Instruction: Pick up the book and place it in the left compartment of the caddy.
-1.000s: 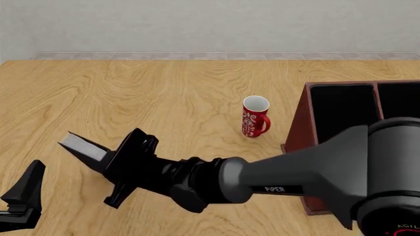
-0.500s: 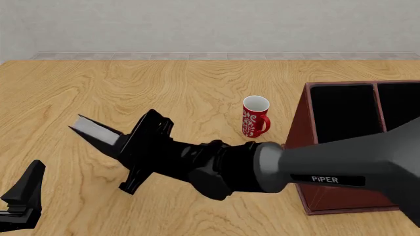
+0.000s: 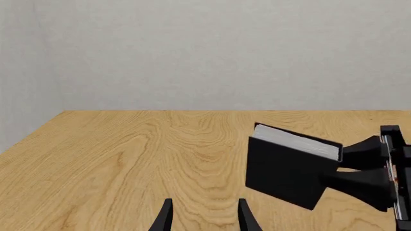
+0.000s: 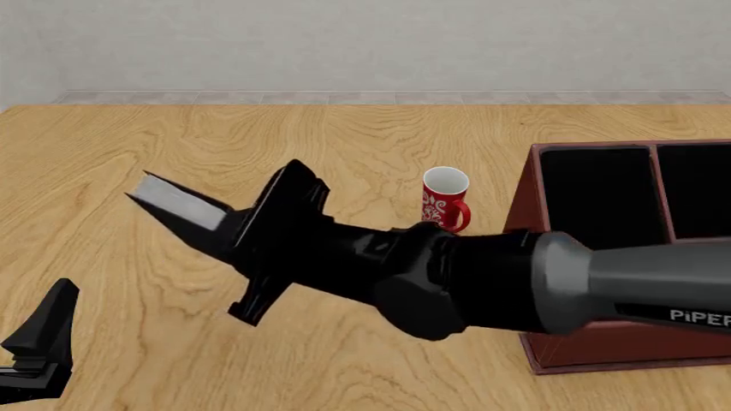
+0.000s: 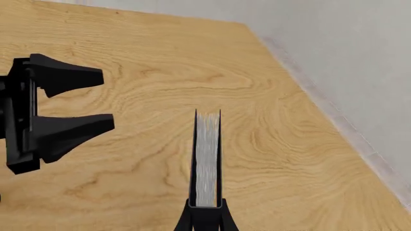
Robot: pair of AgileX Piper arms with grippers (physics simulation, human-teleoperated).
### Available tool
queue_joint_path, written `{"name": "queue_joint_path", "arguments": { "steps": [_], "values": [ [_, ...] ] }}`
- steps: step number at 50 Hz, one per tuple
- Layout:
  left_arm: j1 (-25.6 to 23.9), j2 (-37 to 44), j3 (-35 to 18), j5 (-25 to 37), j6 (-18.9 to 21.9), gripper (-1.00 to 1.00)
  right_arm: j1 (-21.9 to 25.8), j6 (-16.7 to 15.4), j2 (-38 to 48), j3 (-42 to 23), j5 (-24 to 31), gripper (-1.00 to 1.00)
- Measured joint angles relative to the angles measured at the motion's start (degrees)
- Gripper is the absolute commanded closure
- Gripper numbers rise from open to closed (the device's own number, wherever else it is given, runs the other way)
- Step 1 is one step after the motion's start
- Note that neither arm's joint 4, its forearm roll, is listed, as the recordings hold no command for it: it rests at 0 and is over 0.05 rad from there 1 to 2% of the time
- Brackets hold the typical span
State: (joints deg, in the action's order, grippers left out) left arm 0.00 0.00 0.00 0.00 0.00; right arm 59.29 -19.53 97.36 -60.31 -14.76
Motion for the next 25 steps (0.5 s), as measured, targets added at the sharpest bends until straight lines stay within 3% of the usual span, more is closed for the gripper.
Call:
{"name": "queue_joint_path", "arguments": {
  "steps": [13,25],
  "values": [
    [0.00,0.00,0.00,0.00,0.00,-1.00,0.03,-0.47,-6.63,2.87,2.02,1.00],
    [0.00,0.00,0.00,0.00,0.00,-1.00,0.24,-2.17,-11.57,2.78,7.22,1.00]
  ]
}}
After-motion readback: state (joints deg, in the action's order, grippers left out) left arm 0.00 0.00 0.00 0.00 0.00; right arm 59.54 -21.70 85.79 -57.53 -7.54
